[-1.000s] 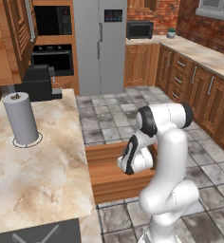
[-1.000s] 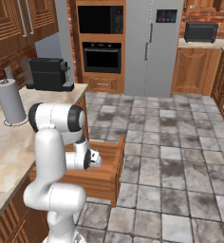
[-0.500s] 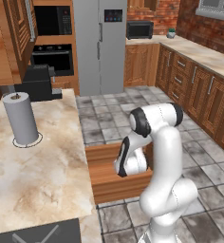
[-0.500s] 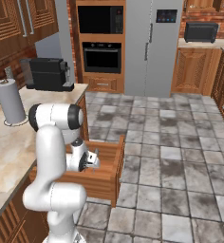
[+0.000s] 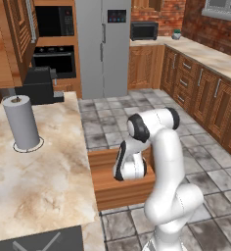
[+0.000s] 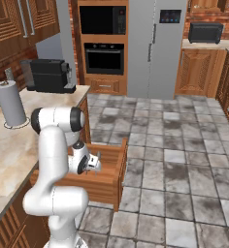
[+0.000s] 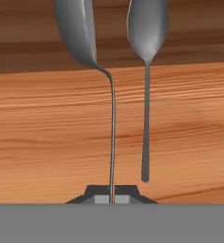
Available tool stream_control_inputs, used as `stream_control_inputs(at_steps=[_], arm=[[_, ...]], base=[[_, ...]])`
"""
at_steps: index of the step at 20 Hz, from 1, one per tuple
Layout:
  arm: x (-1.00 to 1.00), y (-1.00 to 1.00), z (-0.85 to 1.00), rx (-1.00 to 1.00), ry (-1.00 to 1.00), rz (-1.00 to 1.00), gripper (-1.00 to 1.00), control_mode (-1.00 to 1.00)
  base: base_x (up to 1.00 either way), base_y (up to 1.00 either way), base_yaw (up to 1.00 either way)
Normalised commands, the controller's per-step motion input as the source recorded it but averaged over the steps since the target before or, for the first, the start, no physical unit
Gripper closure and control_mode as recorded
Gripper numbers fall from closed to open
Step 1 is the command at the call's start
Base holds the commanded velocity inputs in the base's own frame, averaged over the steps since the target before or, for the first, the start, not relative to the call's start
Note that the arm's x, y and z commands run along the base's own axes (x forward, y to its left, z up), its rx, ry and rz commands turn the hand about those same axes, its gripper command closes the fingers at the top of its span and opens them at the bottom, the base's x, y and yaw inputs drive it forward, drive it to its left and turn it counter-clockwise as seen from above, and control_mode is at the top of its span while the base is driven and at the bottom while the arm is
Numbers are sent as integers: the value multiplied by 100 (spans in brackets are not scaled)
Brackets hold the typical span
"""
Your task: Organize the utensils by type. Pick up the wooden spoons from the counter and place them in the open cabinet. Then pick up the metallic utensils from the counter and place them in the open drawer.
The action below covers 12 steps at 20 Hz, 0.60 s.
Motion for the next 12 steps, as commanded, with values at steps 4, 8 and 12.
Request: stream_control_inputs(at_steps=[4,8,12], arm=[[33,0,-29,0,0,0,100,-100],[36,0,-40,0,0,0,100,-100],[35,0,-40,0,0,0,100,-100]], base=[[0,0,0],[0,0,0],[0,0,0]])
